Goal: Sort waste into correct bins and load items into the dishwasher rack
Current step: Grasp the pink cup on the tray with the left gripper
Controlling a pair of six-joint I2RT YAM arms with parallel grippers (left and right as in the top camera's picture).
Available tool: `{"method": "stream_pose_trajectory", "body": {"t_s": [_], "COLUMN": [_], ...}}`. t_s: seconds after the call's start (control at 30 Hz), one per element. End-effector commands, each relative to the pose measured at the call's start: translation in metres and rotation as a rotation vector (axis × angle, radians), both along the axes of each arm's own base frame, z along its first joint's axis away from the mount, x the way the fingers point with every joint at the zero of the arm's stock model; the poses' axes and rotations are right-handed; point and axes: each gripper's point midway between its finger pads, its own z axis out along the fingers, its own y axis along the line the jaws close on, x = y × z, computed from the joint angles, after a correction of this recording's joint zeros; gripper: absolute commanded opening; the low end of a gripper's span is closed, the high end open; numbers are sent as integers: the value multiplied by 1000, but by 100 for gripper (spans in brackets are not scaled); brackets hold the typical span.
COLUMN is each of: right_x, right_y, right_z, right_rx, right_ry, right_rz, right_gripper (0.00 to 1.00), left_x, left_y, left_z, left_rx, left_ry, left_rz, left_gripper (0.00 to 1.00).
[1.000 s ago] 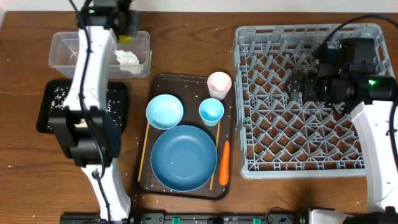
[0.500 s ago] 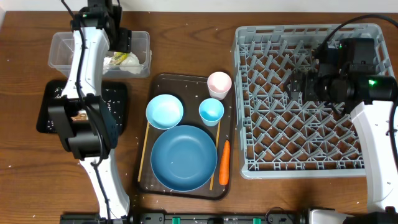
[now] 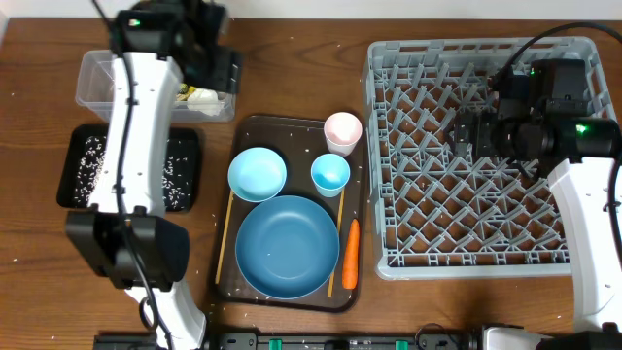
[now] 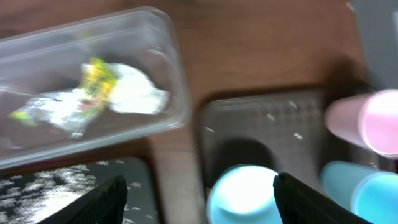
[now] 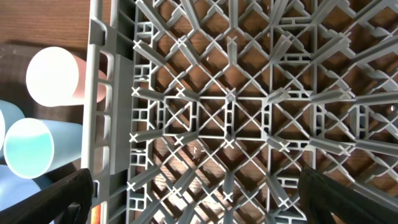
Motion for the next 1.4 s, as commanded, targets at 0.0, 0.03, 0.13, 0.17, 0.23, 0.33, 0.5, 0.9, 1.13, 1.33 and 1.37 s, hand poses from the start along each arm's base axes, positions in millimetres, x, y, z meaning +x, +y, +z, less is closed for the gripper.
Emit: {"method": "stream_pose_trajectory", "body": {"t_s": [0.0,0.03,0.13,0.17,0.23,0.33,0.5,0.9,1.13,1.33,1.37], "right_x": [1,1,1,1,0,-2,-6,-11,-10,-10,-10], "right_y": [-1,-1,-1,-1,0,0,0,0,0,0,0], "right_z": [0,0,0,0,-2,-7,-24,-54,-54,-54,-54], "right_rx": [16,20,29,30,32,32,33,34,34,34,34], "right_ry": [4,6,8,9,12,23,49,73,71,71,71], "right_rz": [-18,-26,-35,-35,-33,-33,-34,-34,-34,-34,-34], "right_gripper": [95,95,95,95,95,96,96,99,99,99,99], "left_x": [-10,-13,-23,-27,-33,-42,-44,-40,-31,-29,-29], "left_y": [-34,-42,-65,-75,-92,-120,-157,-175,-180,-181,-181], "left_z": [-17,-22,-37,-43,-55,-74,-92,-138,-147,-151,-152], "left_rx": [-38,-36,-30,-28,-22,1,10,25,10,4,2], "left_ry": [64,78,115,129,151,177,167,223,208,210,214], "left_rz": [-86,-105,-159,-182,-222,-325,-410,-439,-408,-390,-382], "left_gripper": [76,76,76,76,78,78,79,80,75,50,46]}}
